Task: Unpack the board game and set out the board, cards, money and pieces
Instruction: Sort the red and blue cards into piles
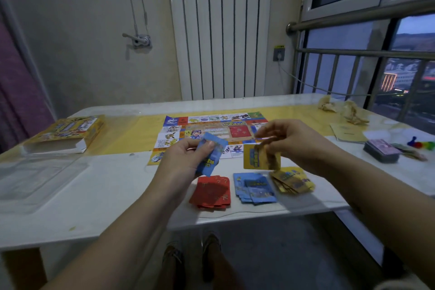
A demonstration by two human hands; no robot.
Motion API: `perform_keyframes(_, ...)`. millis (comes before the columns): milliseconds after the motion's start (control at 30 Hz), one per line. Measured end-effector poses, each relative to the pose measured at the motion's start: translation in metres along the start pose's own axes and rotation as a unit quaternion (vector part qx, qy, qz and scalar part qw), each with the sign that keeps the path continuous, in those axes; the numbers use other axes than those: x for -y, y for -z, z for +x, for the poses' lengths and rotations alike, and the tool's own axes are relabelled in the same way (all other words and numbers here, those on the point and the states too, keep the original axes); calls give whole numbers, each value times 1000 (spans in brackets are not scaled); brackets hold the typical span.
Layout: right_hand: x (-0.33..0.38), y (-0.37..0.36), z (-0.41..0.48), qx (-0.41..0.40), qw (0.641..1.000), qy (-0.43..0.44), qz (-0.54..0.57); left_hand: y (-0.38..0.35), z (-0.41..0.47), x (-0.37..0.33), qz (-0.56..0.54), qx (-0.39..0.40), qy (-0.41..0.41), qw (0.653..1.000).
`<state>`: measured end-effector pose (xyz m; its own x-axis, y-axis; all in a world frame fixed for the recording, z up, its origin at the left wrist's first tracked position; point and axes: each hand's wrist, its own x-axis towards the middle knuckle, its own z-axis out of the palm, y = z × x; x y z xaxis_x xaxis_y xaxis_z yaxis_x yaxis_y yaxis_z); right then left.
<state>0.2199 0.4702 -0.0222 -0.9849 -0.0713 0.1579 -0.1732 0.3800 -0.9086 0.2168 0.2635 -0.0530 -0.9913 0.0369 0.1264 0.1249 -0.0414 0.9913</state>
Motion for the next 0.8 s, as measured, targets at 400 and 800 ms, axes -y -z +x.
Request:
perform_keyframes(400, -15, 50, -24, 1, 993, -104, -60, -50, 18, -22, 97, 165, 95, 977)
perform_keyframes(800, -47, 49, -24, 2, 974, -83, -211, -64, 38, -4, 369, 229, -30, 900)
